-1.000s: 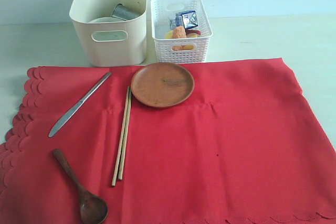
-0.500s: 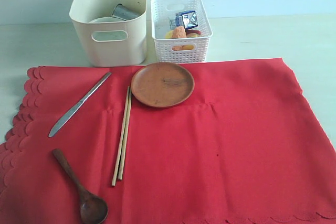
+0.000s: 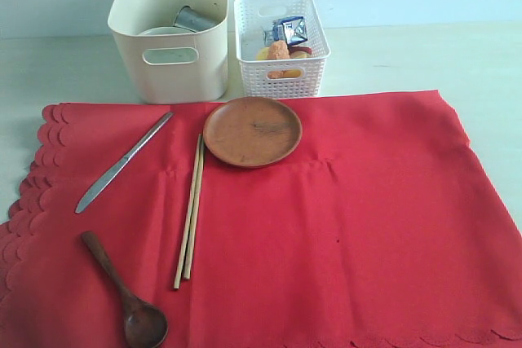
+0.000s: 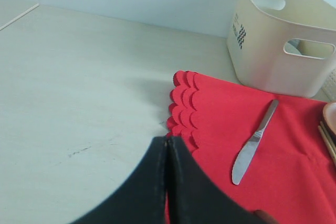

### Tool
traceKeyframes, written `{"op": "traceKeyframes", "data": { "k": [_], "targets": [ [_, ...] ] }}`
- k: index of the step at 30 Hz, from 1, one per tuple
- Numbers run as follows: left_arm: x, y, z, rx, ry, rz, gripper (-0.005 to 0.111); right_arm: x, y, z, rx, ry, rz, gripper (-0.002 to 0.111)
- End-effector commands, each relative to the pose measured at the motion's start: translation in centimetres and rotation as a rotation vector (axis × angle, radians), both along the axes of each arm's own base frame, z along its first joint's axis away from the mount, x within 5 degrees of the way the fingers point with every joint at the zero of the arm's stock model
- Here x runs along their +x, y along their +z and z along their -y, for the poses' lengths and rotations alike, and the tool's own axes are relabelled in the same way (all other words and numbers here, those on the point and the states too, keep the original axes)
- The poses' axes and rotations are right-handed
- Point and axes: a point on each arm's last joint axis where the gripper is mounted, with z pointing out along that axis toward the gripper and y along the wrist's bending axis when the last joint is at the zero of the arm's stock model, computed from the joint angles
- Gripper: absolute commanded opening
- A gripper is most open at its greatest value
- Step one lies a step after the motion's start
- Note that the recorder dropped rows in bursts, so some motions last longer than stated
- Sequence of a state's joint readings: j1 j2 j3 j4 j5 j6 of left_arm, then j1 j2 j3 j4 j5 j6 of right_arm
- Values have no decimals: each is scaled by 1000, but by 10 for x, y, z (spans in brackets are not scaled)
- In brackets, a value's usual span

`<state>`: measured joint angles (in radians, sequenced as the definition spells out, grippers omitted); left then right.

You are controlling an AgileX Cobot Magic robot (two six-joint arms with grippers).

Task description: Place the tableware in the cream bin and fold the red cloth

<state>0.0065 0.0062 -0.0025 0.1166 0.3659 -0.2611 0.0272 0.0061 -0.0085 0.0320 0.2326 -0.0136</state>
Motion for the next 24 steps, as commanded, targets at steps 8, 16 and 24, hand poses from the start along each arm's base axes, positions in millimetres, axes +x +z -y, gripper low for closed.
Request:
{"op": "traceKeyframes", "data": {
  "k": [8,16,24],
  "targets": [
    [0,0,0,8,-8,8,0,-2,-10,0,-9,-4,-103,0],
    [0,0,0,8,-8,8,0,-2,-11,0,58,-17,-98,0],
    [0,0,0,8,-8,8,0,-2,-11,0,58,-17,-98,0]
  ]
}}
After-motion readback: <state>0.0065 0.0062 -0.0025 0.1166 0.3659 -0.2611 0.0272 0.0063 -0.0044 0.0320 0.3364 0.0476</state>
